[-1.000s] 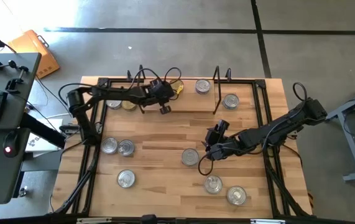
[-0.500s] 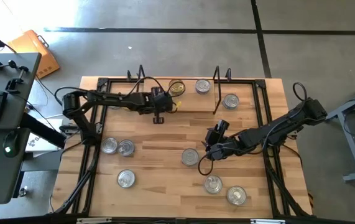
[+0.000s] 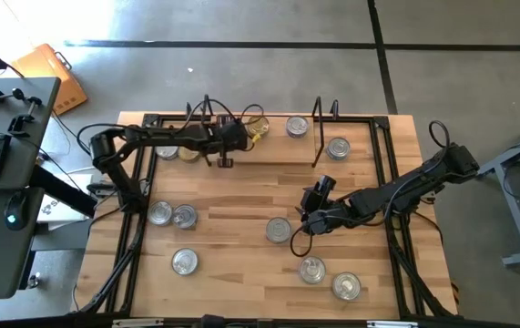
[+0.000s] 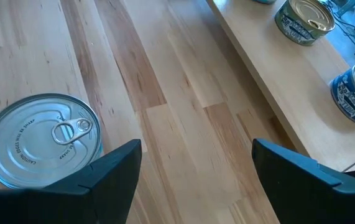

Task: Stack canned seafood by type on shelf
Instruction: Put the yellow-blue tuna can on the shelf

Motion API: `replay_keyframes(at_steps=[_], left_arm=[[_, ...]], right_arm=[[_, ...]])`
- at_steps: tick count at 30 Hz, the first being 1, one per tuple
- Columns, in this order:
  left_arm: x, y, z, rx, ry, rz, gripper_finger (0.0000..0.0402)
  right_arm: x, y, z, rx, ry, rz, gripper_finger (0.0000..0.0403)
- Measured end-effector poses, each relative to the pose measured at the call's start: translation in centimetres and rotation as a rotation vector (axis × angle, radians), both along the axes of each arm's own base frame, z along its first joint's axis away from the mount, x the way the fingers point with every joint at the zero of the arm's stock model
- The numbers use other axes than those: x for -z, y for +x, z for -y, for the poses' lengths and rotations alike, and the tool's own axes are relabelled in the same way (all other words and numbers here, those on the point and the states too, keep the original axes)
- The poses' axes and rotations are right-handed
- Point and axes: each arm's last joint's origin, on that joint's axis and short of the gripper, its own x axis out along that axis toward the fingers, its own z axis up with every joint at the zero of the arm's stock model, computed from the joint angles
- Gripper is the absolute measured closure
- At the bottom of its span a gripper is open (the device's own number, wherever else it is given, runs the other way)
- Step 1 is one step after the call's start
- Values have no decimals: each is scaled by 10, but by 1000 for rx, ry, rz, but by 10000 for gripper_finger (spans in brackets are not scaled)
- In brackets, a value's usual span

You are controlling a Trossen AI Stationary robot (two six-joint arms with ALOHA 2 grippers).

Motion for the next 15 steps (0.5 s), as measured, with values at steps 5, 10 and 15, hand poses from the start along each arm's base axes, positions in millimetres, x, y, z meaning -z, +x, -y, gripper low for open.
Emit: replay_keyframes(at_steps=[5, 10, 15], left_arm=[[0, -5, -10, 23, 16, -40, 401], [0, -8, -15, -2, 29, -53, 401], [0, -9, -17, -15, 27, -50, 386]], right_arm=[[0, 0, 0, 0, 0, 0, 105], [0, 0, 0, 0, 0, 0, 105], [0, 0, 0, 0, 0, 0, 105]])
